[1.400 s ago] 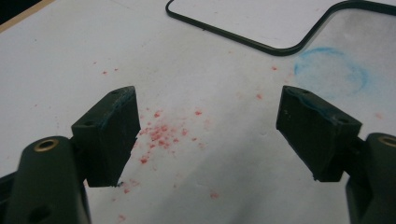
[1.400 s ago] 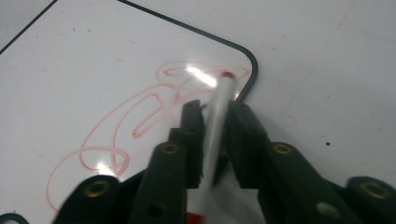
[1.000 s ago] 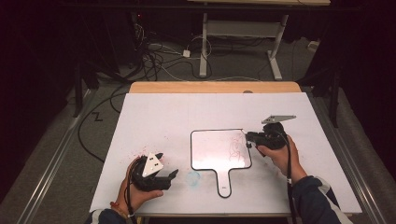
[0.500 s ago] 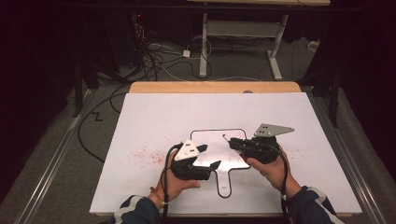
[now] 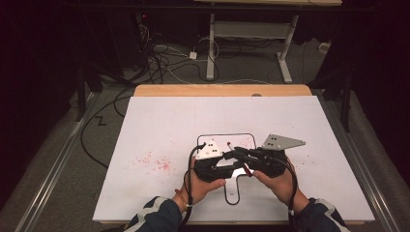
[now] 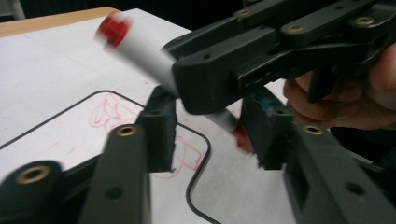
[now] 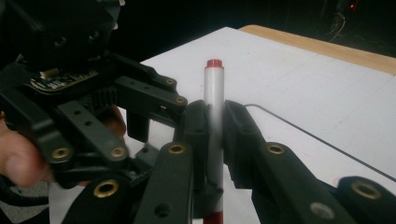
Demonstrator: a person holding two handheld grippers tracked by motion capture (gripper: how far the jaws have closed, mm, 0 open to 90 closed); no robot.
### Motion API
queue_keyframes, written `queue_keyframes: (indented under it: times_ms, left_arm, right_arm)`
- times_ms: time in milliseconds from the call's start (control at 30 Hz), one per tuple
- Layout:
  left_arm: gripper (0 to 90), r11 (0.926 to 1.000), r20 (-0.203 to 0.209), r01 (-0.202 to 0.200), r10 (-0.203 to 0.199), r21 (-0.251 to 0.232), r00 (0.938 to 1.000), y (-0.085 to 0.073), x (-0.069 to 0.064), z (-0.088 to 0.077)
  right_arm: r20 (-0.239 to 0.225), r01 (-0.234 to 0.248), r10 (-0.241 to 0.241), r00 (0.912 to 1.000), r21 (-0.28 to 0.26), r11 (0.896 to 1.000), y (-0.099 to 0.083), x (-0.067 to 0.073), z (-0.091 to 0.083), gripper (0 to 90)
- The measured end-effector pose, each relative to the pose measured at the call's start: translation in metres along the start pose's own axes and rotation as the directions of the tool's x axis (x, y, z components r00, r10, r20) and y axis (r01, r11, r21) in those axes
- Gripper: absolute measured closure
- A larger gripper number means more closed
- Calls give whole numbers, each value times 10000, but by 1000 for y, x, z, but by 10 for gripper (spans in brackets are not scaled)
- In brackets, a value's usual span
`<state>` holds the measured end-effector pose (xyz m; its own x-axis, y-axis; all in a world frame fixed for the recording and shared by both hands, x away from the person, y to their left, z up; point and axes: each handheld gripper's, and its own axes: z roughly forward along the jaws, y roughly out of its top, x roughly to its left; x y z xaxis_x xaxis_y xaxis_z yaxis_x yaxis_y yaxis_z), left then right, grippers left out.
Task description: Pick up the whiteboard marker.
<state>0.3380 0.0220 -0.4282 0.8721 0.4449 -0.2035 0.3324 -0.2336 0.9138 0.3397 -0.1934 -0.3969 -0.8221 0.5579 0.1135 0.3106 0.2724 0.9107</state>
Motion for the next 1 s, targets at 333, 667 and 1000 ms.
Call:
queue_keyframes:
  times_ms: [333, 667, 1000]
  left_arm:
    - [781, 9988, -381, -435, 444, 232, 9983, -2, 1, -1]
    - [783, 9934, -420, -964, 990, 616, 9942, -2, -4, 3]
    - [520, 9844, -1065, -1458, 1561, 983, 9820, -5, 1, -4]
  right_arm:
    - [43, 260, -260, 9997, -79, 9996, 2, 5, -1, 798]
    - [248, 412, -412, 9988, -5, 9991, 1, 8, 2, 806]
    - [787, 1012, -989, 9920, -256, 9945, 4, 0, -6, 810]
